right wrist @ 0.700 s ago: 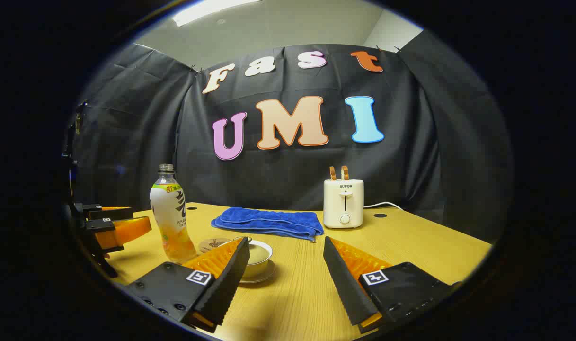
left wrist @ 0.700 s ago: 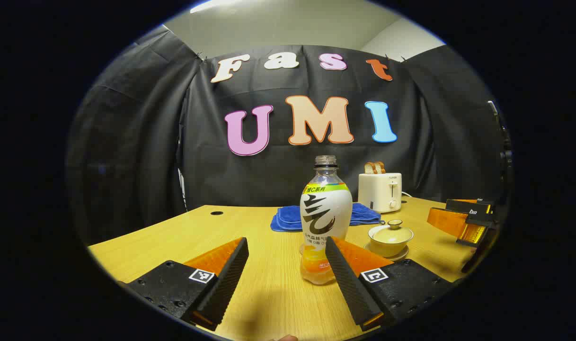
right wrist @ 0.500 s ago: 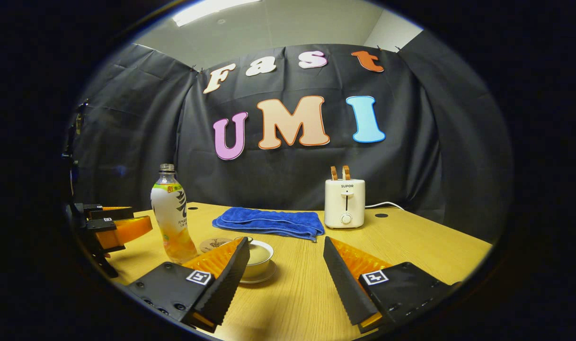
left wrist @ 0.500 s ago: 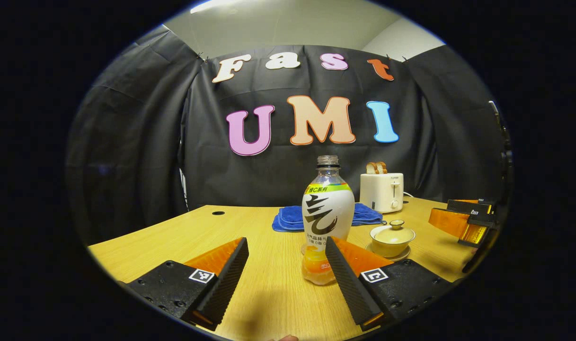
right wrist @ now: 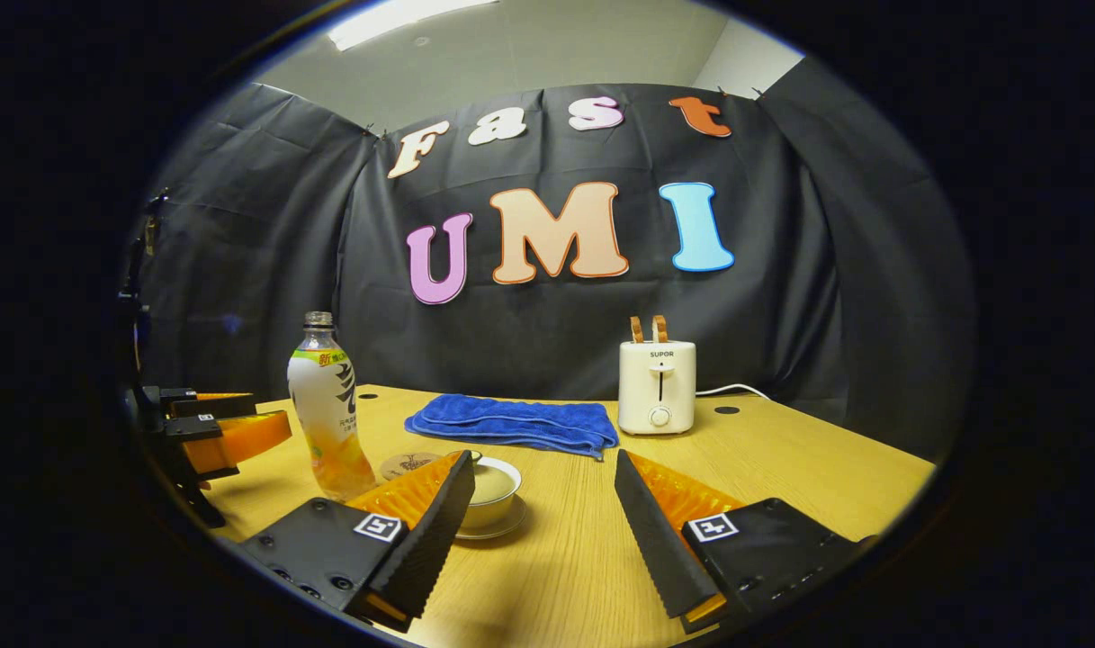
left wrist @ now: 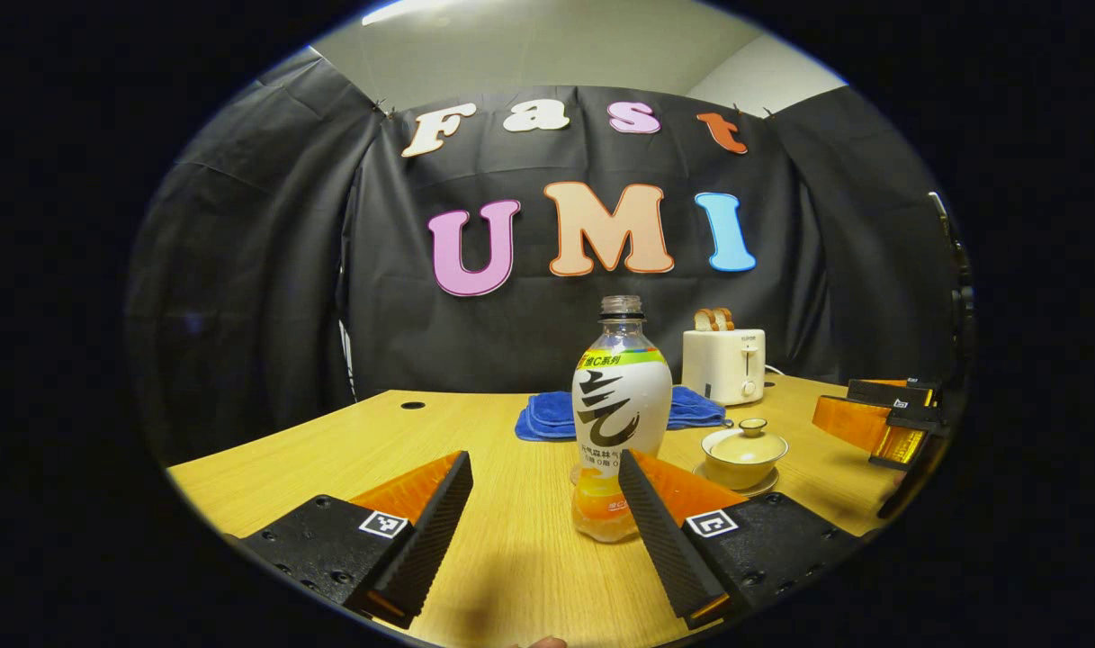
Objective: Open the teacup lid with one hand, grasp the water bottle and pour water into the teacup with the other hand; after pouring, place the water bottle on the coaster and then close the teacup lid.
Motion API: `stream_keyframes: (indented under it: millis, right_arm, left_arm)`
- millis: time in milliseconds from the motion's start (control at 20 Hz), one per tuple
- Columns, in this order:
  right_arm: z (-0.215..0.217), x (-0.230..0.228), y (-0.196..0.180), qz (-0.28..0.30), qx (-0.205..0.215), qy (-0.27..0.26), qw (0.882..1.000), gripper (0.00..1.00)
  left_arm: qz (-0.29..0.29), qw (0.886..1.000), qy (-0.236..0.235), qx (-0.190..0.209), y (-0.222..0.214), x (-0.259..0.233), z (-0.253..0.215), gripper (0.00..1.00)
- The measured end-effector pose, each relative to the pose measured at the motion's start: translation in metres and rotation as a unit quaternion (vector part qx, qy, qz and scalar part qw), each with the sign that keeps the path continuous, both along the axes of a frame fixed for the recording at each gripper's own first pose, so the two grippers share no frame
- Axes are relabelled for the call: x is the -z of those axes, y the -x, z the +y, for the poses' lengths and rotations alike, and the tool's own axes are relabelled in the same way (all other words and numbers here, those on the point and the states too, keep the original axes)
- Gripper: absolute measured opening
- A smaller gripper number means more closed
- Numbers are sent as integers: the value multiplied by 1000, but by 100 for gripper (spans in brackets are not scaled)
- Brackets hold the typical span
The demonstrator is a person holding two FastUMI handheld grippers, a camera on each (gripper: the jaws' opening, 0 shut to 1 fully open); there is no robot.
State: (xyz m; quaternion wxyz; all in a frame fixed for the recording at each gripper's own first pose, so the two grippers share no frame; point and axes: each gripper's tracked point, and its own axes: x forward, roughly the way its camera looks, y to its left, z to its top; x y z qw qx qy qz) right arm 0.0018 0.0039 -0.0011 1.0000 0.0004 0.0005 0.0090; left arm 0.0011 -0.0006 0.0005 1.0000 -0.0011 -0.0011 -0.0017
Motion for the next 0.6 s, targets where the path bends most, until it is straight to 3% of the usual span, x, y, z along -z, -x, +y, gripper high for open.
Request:
stream_keyframes:
  millis: [350,600]
  right_arm:
    - [8,12,-14,48,-40,-9,998,98]
    - [16,-13,-26,48,-64,-3,997,99]
  left_arm:
    - [-1,1000,0,2,0,1,0,95]
    - [-1,1000,0,4,-2,0,-2,96]
